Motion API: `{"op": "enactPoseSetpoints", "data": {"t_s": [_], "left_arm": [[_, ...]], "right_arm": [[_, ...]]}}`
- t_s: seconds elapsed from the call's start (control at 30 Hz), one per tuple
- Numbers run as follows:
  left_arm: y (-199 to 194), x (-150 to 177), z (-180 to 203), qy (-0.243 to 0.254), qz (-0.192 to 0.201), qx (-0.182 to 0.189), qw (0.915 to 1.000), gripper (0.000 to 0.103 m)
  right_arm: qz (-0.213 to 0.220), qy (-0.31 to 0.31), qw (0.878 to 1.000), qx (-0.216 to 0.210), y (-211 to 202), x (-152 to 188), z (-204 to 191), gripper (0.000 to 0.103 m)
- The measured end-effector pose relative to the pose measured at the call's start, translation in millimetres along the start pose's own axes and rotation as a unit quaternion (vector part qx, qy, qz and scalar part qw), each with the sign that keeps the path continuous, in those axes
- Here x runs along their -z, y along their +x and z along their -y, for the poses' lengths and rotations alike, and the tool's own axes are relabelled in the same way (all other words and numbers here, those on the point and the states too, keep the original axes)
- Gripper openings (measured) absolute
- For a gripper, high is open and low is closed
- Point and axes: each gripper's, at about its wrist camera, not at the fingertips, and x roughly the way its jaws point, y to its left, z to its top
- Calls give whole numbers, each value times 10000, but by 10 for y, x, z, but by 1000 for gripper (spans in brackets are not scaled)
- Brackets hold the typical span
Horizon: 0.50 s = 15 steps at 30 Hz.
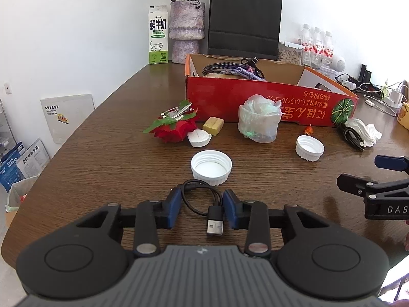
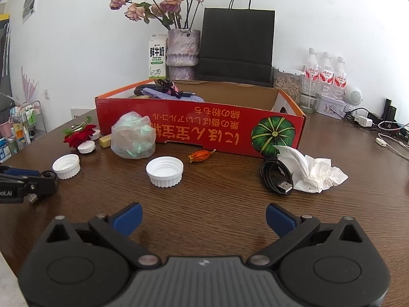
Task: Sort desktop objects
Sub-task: 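Grasp the small black USB cable with the left tool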
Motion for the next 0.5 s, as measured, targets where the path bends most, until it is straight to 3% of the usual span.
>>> {"op": "enactPoseSetpoints", "data": {"t_s": [0.3,0.5], "left_arm": [[-80,-28,-112,-194,217,-37,9996,36],[-121,-63,-227,-315,361,-85,9988,36]], "right_arm": [[-159,-41,9999,9,52,-31,-29,103],[-363,161,9983,-432,153,-154,-125,103]]}}
